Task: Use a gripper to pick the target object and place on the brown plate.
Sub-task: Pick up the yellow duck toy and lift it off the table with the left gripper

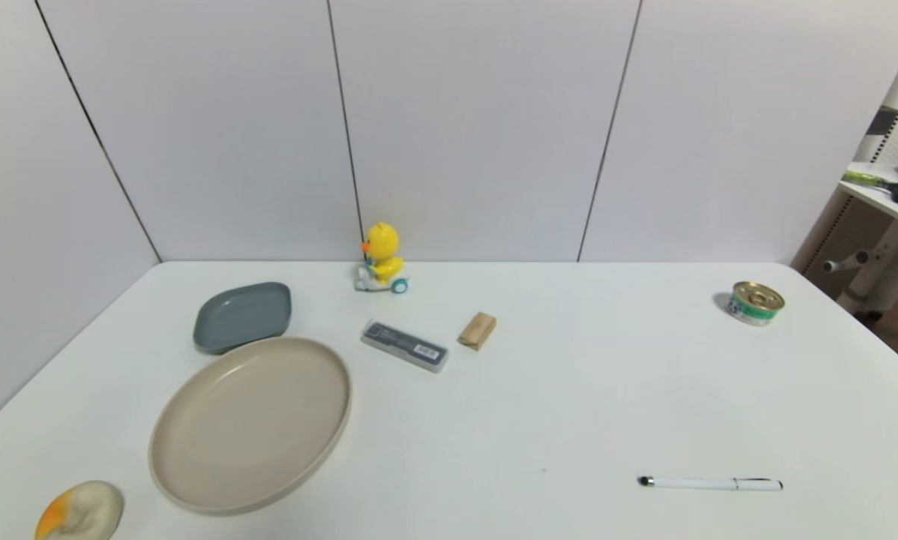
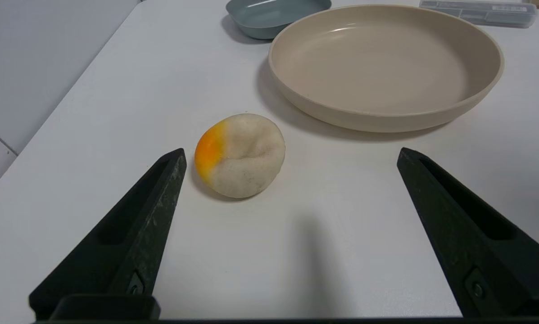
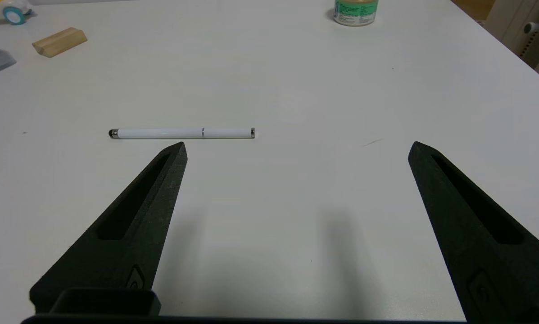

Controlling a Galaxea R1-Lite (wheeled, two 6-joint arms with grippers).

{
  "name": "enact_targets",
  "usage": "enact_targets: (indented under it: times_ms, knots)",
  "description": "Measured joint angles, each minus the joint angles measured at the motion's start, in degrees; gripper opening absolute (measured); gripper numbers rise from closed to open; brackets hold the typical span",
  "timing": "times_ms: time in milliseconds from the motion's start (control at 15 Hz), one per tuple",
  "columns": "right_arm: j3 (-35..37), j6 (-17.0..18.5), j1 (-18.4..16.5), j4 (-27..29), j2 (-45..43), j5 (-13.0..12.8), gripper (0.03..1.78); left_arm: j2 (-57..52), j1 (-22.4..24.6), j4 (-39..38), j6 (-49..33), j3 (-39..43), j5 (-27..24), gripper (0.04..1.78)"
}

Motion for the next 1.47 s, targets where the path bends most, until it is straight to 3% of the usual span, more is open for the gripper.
enact_targets:
  times_ms: [200, 400, 933, 1200, 1467]
  knots:
    - [0.00, 0.00, 0.00, 0.00, 0.00, 0.02, 1.70, 2.72, 0.00, -0.51, -0.22, -3.06, 0.00, 1.69]
    - [0.00, 0.00, 0.02, 0.02, 0.00, 0.00, 1.70, 12.42, -1.48, -0.77, -0.67, -12.19, 0.04, 1.69]
    - [0.00, 0.02, 0.02, 0.00, 0.00, 0.00, 1.70, 54.07, -6.49, -0.96, -2.29, -59.27, -2.11, 1.69]
    - [0.00, 0.00, 0.00, 0.02, 0.00, 0.02, 1.70, 72.73, -7.24, -1.06, -0.41, -75.73, -10.00, 1.69]
    - [0.00, 0.00, 0.00, 0.02, 0.00, 0.00, 1.70, 89.03, -8.25, -1.34, 3.46, -84.96, -25.43, 1.69]
